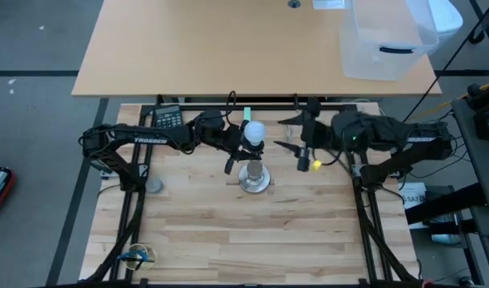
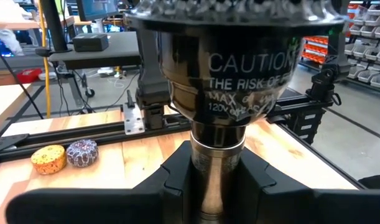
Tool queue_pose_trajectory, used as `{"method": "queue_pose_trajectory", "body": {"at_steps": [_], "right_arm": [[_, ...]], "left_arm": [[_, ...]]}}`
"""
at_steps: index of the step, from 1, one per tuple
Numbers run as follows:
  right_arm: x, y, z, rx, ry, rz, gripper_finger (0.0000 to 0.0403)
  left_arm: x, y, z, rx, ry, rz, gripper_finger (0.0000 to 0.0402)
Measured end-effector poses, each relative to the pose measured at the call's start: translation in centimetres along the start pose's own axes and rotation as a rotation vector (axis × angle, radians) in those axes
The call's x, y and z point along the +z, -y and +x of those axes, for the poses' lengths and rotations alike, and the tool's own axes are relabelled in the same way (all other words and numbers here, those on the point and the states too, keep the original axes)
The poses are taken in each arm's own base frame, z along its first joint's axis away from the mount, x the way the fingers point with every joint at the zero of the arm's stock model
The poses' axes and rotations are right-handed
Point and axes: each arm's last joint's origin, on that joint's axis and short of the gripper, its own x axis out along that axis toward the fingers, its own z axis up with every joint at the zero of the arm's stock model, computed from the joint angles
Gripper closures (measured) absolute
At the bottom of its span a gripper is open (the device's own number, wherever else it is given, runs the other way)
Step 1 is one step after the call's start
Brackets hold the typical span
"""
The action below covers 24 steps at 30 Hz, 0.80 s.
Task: Screw lightbulb
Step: Remove the white lightbulb from the desk lamp
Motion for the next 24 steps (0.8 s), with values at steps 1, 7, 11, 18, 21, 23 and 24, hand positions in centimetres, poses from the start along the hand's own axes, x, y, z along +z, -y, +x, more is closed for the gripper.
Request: {"method": "queue_pose_trajectory", "body": {"at_steps": [1,7,11,18,21,23,24], "right_arm": [[0.1,-0.5,0.3,-0.03,0.001,0.0,0.0169],[1.0,-3.1,2.0,-0.119,0.058,-0.001,0.0163],[1.1,-4.0,2.4,-0.179,0.05,0.002,0.0141],[2.2,-5.9,1.0,-0.117,0.135,0.059,0.0092],[3.9,-6.7,-0.7,-0.057,0.232,0.05,0.0082],[4.8,-7.0,-1.9,-0.036,0.266,0.034,0.0081],[5.0,-7.0,-2.4,-0.047,0.268,0.03,0.0081]], "left_arm": [[0.0,0.0,0.0,0.001,0.0,0.001,0.0329],[0.0,0.1,0.1,0.03,-0.004,-0.003,0.0329],[0.0,0.2,0.2,0.047,-0.008,-0.003,0.0329],[0.0,0.2,0.2,0.05,-0.009,0.002,0.0329],[0.0,0.2,0.2,0.052,-0.009,0.004,0.0329],[0.0,0.2,0.2,0.053,-0.009,0.008,0.0329],[0.0,0.2,0.2,0.053,-0.009,0.009,0.0329]]}}
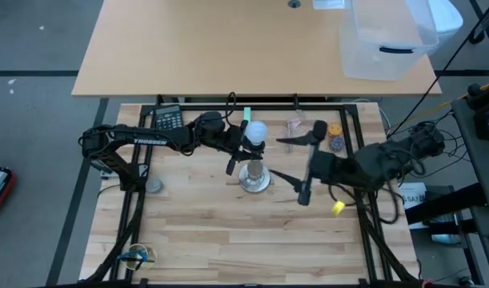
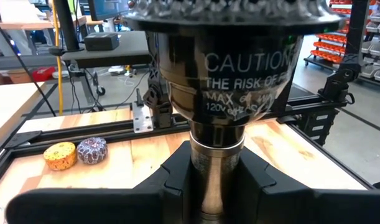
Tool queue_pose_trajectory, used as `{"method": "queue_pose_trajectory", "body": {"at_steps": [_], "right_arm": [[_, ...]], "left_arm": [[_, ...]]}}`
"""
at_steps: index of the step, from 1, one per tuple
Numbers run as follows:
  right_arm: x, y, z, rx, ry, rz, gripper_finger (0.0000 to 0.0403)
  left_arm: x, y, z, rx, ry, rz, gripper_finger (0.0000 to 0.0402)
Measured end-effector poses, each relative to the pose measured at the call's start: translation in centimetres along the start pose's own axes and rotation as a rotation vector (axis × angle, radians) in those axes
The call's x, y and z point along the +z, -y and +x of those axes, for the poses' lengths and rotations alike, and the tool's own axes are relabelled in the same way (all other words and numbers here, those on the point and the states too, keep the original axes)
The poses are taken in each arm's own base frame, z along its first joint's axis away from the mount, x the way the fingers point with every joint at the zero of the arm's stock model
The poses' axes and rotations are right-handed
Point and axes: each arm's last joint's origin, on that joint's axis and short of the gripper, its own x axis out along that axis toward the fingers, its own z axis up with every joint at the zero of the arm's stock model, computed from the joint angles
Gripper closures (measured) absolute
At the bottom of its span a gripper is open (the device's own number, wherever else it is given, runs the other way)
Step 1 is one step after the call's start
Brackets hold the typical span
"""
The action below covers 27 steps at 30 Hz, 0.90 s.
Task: Screw lightbulb
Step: Remove the white lightbulb from the desk lamp
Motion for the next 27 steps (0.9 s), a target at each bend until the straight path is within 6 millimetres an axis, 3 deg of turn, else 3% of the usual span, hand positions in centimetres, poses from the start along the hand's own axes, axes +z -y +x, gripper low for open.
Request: {"method": "queue_pose_trajectory", "body": {"at_steps": [6,12,20,27], "right_arm": [[0.3,-0.2,-1.3,-0.177,-0.062,-0.01,0.0084],[-1.1,-0.2,-1.5,-0.277,-0.164,0.041,0.0084],[-4.9,-0.9,-0.8,-0.335,-0.274,0.105,0.0085],[-8.4,-2.1,0.5,-0.428,-0.264,0.153,0.0085]], "left_arm": [[0.0,0.0,0.0,0.0,0.0,0.002,0.0329],[0.0,0.0,0.0,0.001,0.006,0.006,0.0329],[0.1,0.0,0.0,0.001,0.013,0.016,0.0329],[0.2,-0.1,0.0,0.018,0.014,0.013,0.0329]]}}
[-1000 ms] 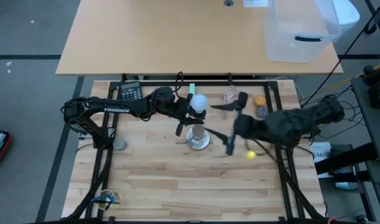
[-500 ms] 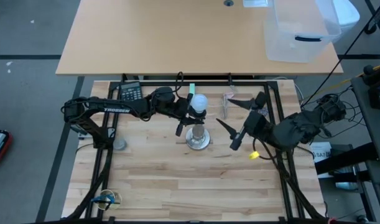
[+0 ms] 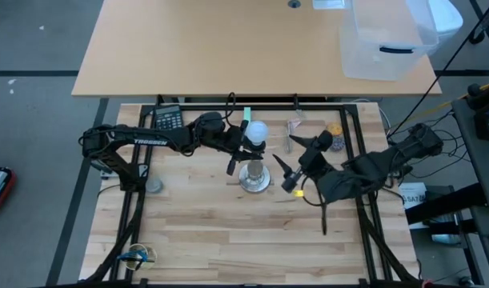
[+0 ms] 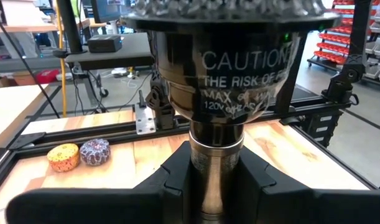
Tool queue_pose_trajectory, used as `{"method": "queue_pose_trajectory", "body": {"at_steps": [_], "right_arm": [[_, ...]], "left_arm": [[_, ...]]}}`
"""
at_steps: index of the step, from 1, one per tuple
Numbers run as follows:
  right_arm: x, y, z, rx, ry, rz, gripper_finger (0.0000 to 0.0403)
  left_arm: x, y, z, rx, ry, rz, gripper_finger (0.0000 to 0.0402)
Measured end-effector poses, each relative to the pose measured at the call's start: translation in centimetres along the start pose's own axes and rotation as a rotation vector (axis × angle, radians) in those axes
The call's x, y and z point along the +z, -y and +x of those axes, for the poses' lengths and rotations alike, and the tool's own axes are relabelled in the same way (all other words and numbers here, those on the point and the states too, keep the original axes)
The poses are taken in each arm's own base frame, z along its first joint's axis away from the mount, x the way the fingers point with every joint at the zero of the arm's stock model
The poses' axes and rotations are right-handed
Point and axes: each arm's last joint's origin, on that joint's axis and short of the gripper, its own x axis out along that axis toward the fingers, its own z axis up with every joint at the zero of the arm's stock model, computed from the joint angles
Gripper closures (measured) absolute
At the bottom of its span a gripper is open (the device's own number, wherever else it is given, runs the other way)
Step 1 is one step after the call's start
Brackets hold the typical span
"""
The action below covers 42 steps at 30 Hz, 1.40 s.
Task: Screw lightbulb
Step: Remove the white lightbulb from the desk lamp
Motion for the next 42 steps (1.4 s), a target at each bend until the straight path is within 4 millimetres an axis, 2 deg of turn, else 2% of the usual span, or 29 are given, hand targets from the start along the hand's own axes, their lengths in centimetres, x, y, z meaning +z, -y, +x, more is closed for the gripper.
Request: {"method": "queue_pose_trajectory", "body": {"at_steps": [6,9,11,17,21,28,34,42], "right_arm": [[-3.9,-1.3,1.0,-0.163,0.065,0.081,0.0085],[-5.6,-1.7,1.6,-0.165,0.086,0.141,0.0085],[-6.0,-1.9,1.9,-0.153,0.11,0.179,0.0085],[-5.2,-1.5,2.6,-0.01,0.249,0.245,0.0085],[-5.3,-1.5,3.8,-0.032,0.276,0.181,0.0085],[-5.2,-1.0,5.6,0.05,0.33,0.144,0.0085],[-5.1,-0.4,6.6,0.05,0.344,0.13,0.0085],[-3.7,0.2,7.2,0.082,0.403,0.131,0.0085]], "left_arm": [[0.0,-0.1,0.0,0.029,-0.003,-0.001,0.0329],[0.0,-0.1,0.0,0.032,-0.004,-0.001,0.0329],[0.0,-0.1,0.0,0.032,-0.004,-0.001,0.0329],[0.0,-0.1,0.0,0.043,-0.005,-0.001,0.0329],[0.0,-0.1,0.0,0.054,-0.007,-0.001,0.0329],[0.0,-0.1,0.0,0.055,-0.007,-0.001,0.0329],[0.0,-0.2,0.0,0.073,-0.009,-0.004,0.0329],[0.0,-0.2,0.0,0.089,-0.012,-0.008,0.0329]]}}
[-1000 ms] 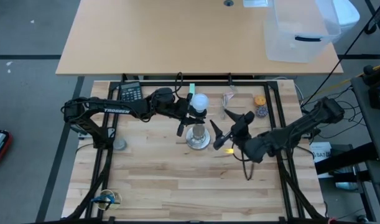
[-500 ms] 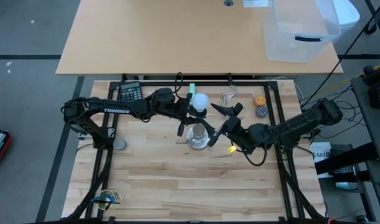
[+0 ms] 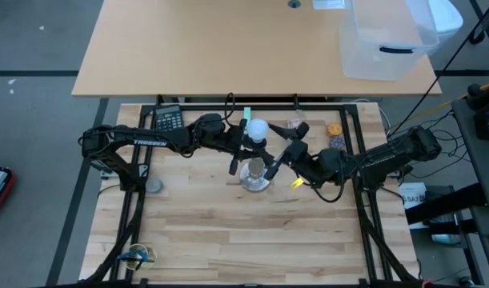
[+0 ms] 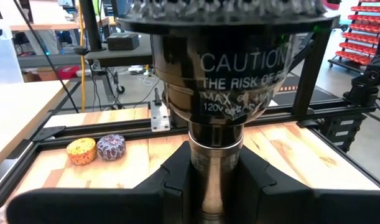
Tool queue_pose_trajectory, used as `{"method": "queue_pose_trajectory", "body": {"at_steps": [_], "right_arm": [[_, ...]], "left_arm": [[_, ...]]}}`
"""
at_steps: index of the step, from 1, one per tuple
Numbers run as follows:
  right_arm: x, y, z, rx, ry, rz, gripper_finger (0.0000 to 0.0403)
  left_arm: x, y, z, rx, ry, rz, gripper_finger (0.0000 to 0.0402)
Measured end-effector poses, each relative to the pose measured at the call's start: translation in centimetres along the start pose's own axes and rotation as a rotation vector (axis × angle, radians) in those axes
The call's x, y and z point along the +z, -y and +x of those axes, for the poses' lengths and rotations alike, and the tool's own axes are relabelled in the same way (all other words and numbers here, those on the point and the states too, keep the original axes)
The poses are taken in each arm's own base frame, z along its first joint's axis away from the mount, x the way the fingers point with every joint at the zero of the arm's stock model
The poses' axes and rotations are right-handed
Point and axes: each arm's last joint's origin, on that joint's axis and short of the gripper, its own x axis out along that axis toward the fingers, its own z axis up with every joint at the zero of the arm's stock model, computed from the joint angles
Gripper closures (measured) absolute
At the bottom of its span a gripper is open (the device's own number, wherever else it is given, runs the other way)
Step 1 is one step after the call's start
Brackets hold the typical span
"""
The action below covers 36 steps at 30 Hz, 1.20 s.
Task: Screw lightbulb
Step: Remove the white lightbulb from the desk lamp
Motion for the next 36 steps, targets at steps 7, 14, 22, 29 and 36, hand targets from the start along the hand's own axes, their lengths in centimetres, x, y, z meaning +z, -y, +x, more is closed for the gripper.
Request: {"method": "queue_pose_trajectory", "body": {"at_steps": [7,14,22,29,36], "right_arm": [[1.1,0.1,0.6,0.03,0.03,-0.016,0.0085],[0.9,0.8,1.6,0.064,0.016,0.008,0.0085],[0.7,1.3,2.1,0.058,0.016,-0.003,0.0085],[0.6,1.4,2.4,0.114,0.025,-0.017,0.0097],[0.4,1.3,2.4,0.136,0.018,-0.049,0.0158]], "left_arm": [[0.0,0.0,0.0,0.004,-0.003,-0.002,0.0329],[0.0,0.0,0.0,0.006,-0.003,-0.003,0.0329],[-0.1,0.0,0.0,0.007,-0.006,-0.006,0.0329],[-0.1,0.0,0.0,0.007,-0.012,-0.007,0.0329],[-0.2,0.0,0.0,0.005,-0.025,-0.008,0.0329]]}}
